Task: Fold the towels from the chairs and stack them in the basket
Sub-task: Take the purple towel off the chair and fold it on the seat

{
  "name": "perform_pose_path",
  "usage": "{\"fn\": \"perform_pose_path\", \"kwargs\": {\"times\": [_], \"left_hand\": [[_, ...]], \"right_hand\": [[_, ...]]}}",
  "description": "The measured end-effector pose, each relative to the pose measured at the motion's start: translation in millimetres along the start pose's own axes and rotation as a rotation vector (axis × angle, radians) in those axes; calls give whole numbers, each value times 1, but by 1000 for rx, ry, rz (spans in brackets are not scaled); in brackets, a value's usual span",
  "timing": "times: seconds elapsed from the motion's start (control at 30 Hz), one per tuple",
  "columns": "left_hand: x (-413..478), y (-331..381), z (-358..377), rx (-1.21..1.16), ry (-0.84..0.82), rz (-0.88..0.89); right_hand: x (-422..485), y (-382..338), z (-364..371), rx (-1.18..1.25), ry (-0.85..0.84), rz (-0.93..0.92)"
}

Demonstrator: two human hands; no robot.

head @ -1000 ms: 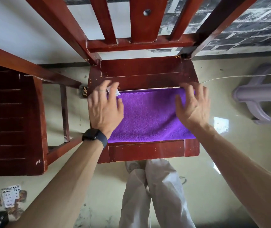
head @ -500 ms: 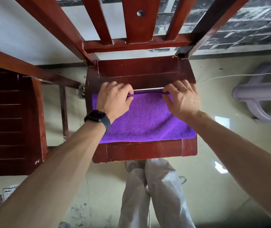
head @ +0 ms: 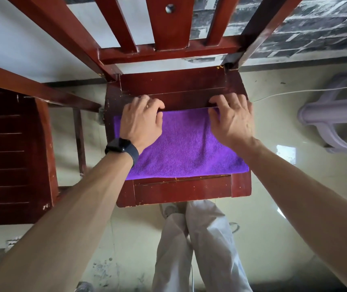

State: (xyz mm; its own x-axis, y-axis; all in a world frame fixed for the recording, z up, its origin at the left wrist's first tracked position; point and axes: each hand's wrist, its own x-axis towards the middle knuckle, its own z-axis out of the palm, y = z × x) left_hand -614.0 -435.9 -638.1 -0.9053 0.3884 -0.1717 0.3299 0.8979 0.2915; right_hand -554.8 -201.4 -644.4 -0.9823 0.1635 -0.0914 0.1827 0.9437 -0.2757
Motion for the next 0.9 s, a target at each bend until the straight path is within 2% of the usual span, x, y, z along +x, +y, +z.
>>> {"fn": "perform_pose_path", "kwargs": {"times": [0.07, 0.13, 0.2, 0.27, 0.37, 0.47, 0.53, 0.6, 0.83, 0.9], "left_hand": [[-16, 8, 2, 64, 135, 1], [-37, 21, 10, 11, 214, 37], [-57, 39, 23, -24, 171, 53], [-67, 50, 39, 40, 68, -18], [-63, 32, 56, 96, -1, -269], [-61, 13, 64, 147, -14, -296], [-60, 14, 63, 157, -1, -290], [-55, 13, 60, 169, -8, -229], [0, 8, 47, 255, -76, 284], [14, 19, 42, 279, -87, 355]], "right_hand": [[-12, 0, -4, 7, 121, 58], [-31, -7, -5, 4, 196, 11], [-51, -20, 4, 5, 132, -114], [-60, -23, 18, -49, 16, -156], [-50, 1, 31, -132, -78, -46], [-47, 23, 36, -162, -103, -41], [-50, 18, 37, -156, -91, 43], [-60, 13, 38, -134, -83, 150], [-158, 6, 28, -114, -173, 487], [-183, -6, 24, -87, -212, 553]]}}
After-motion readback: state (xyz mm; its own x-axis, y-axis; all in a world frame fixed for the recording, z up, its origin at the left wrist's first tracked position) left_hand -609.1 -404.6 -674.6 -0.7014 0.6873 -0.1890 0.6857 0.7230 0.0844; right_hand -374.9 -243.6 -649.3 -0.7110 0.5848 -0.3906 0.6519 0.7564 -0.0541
